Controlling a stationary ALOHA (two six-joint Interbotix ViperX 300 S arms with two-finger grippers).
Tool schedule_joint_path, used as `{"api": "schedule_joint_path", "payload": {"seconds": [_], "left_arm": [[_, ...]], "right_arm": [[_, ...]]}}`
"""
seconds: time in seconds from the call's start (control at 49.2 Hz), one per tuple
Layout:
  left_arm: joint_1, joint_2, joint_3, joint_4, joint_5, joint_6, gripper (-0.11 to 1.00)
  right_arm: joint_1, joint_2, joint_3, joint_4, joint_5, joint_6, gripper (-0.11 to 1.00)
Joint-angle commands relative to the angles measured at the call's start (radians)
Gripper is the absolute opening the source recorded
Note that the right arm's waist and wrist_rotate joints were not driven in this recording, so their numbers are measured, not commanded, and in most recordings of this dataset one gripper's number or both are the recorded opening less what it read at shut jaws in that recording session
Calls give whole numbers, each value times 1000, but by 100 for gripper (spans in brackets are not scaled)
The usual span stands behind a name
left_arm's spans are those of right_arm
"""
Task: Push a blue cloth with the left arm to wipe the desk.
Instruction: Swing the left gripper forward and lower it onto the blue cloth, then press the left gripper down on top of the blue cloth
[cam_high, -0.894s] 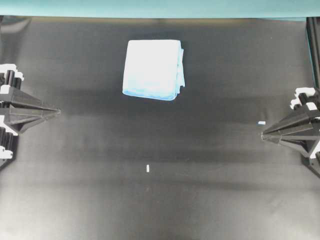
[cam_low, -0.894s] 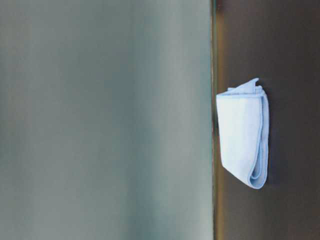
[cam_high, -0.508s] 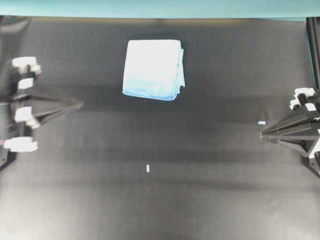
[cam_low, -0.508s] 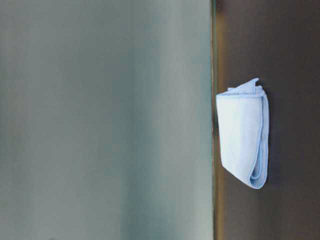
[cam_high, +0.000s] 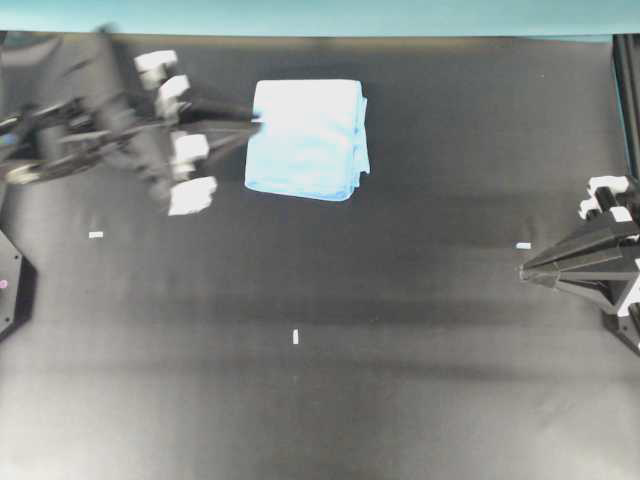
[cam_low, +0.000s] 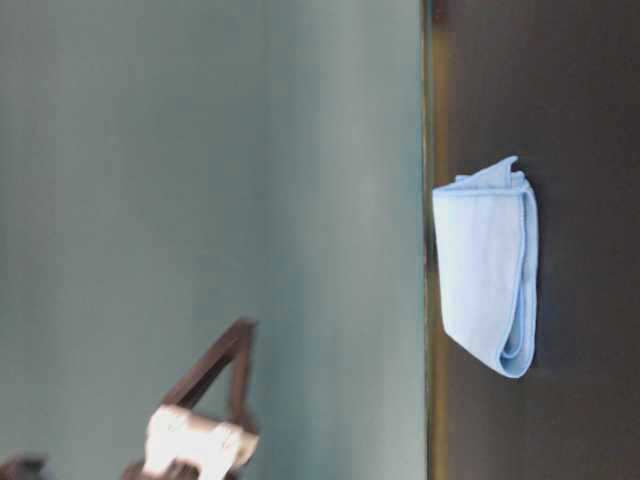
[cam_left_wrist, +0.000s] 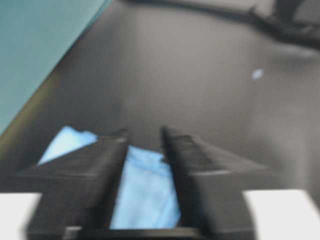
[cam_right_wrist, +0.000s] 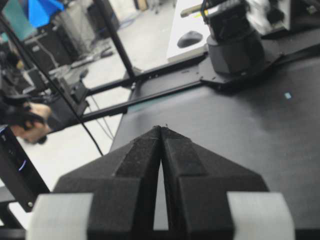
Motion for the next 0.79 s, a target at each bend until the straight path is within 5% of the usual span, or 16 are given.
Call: {"api": "schedule_joint_path", "payload": {"seconds": [0.0,0.102,0.203,0.772], "left_arm": [[32,91,-66,3,-6,-2,44],[60,186,-115,3,-5,-2,73],[94,272,-167,3,0,0,90],[146,545,-399,3,291,-3,87]], "right_arm": [[0,11,-18,0,-5,0,-1],[0,11,-17,0,-5,0,-1],[0,11,-15,0,-5,0,-1],[0,9,2,0,-5,0,-1]]}}
